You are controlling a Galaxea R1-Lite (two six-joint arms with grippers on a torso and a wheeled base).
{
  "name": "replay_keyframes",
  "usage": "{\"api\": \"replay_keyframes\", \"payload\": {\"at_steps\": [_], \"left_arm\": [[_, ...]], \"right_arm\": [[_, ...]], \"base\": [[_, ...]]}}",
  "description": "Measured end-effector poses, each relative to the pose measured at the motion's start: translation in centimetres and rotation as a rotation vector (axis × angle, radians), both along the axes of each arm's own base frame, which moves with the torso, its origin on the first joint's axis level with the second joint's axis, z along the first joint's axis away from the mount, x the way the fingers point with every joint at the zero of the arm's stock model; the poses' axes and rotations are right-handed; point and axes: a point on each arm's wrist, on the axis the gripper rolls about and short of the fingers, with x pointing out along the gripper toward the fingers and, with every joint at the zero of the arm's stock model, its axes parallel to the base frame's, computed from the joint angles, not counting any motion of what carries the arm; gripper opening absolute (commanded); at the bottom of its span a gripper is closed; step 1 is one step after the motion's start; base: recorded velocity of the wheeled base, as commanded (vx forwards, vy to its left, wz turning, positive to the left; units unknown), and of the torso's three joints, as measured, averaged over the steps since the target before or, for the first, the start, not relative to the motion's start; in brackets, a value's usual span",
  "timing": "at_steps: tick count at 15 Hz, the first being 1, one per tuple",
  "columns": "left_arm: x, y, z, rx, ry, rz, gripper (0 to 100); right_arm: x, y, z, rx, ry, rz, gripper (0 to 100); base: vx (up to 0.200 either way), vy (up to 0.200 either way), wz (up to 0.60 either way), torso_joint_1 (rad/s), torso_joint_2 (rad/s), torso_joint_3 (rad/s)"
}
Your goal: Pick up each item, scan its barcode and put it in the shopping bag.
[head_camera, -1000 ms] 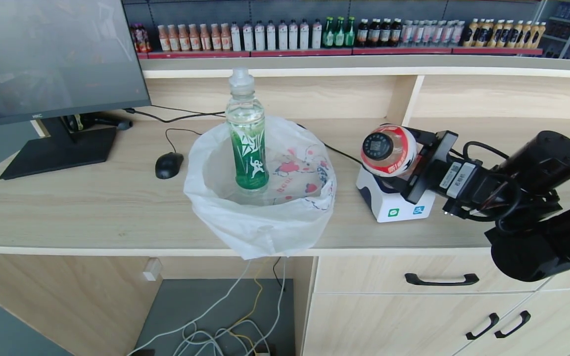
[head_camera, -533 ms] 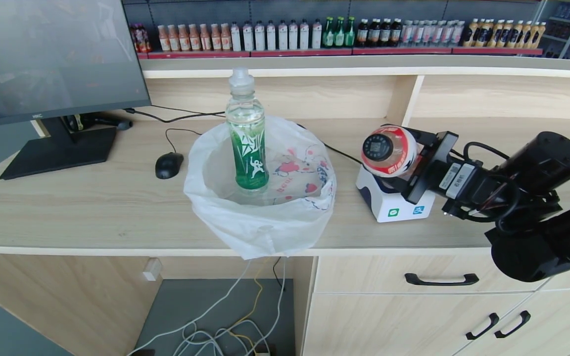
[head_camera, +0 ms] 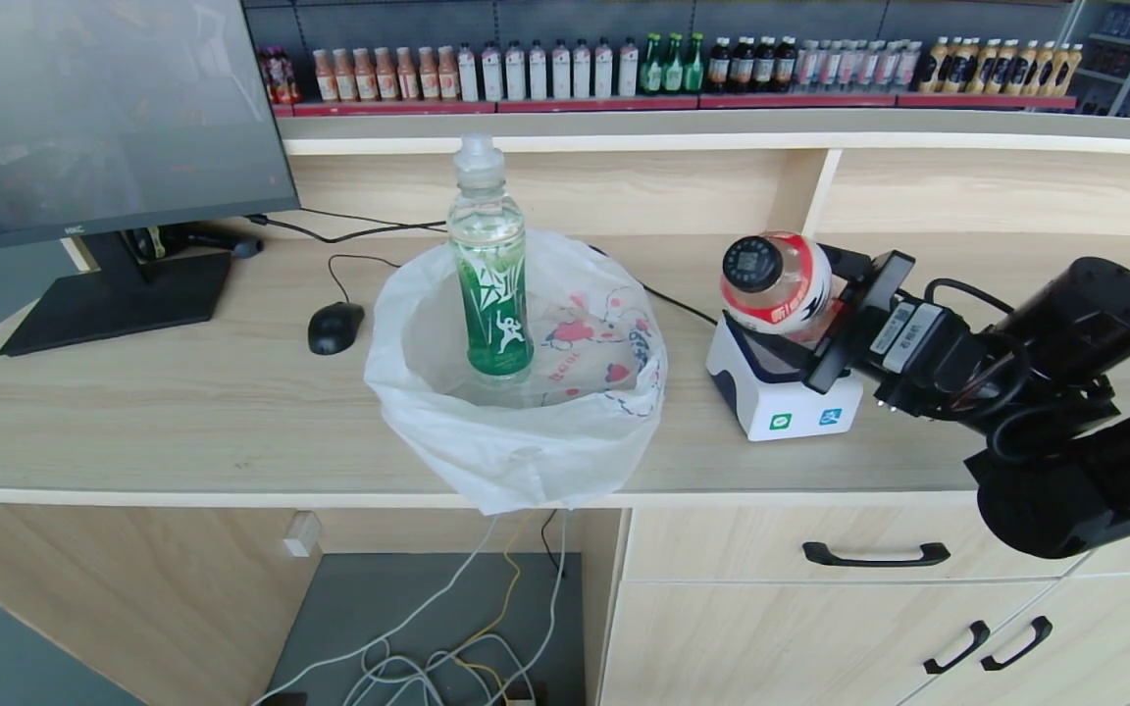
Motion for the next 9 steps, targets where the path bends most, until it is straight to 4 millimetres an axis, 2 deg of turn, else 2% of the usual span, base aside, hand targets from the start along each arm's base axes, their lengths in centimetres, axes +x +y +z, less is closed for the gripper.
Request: {"api": "replay_keyframes", "payload": {"at_steps": [4, 7, 9], "left_arm": [[0.0, 0.0, 0.0, 0.000, 0.000, 0.000, 100], [0.0, 0.0, 0.0, 0.000, 0.000, 0.000, 100], [0.0, 0.0, 0.0, 0.004, 0.001, 0.000, 100]], "right_arm": [[-2.1, -0.5, 0.9, 0.056, 0.057, -0.010, 0], [-4.8, -1.2, 1.0, 0.110, 0.135, -0.045, 0], [-6.8, -1.4, 1.5, 0.238, 0.205, -0.143, 0]], "base": [[0.000, 0.000, 0.00, 0.000, 0.00, 0.000], [0.000, 0.000, 0.00, 0.000, 0.00, 0.000], [0.000, 0.000, 0.00, 0.000, 0.00, 0.000]]}}
